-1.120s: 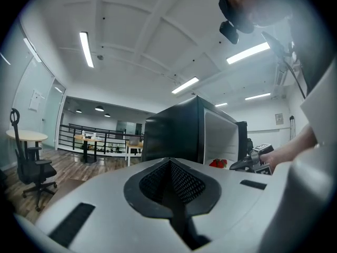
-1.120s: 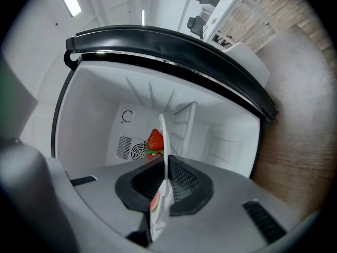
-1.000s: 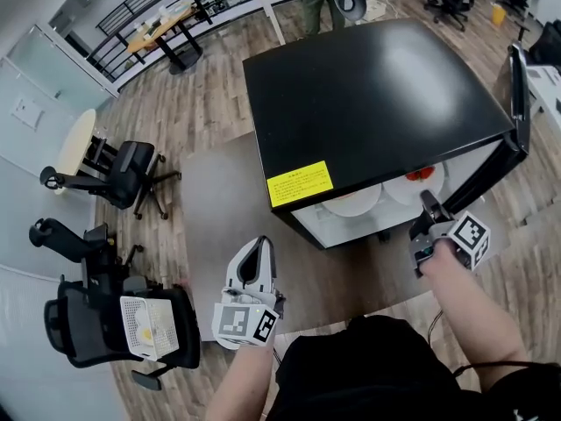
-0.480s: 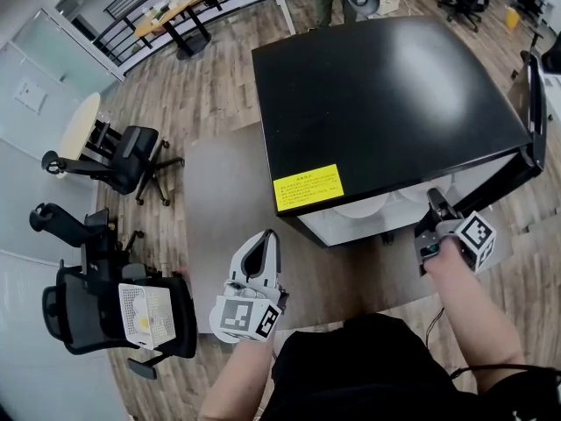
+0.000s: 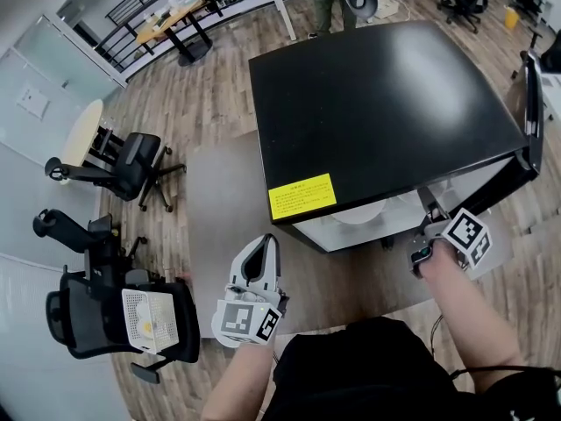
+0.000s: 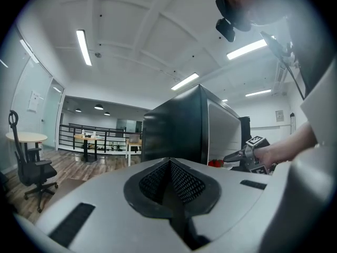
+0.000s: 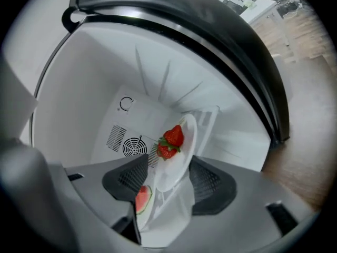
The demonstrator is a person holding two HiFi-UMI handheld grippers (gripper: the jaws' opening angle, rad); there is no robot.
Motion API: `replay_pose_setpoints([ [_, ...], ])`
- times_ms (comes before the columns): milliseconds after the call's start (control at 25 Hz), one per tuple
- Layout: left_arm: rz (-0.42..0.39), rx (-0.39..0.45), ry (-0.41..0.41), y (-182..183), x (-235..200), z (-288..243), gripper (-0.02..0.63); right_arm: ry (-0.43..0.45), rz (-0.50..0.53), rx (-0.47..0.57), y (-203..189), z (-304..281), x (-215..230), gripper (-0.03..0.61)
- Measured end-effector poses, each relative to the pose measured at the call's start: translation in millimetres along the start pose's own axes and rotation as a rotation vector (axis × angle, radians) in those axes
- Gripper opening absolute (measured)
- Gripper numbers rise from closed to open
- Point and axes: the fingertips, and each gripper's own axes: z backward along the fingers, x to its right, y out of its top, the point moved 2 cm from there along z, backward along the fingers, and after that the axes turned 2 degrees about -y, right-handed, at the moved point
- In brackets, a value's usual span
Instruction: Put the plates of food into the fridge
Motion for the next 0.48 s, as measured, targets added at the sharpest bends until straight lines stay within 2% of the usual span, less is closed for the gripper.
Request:
replay_pose_setpoints([
  [160, -0.001, 0.002, -0.007, 1.0, 4.3, -0.3, 0.003, -0.019, 0.037, -0.009, -4.0, 2.1, 0.6, 0.315],
  [280, -0.003, 0.006, -0.015, 0.0, 8.1, 0.6, 0.003, -0.015, 0.056, -0.005, -5.2, 6.1, 4.4, 0.324],
  [480, -0.011, 0.013, -0.020, 4.5, 12.4, 6.4, 0.003, 0.007, 0.016, 0.005, -10.4, 14.2, 11.5, 0.324],
])
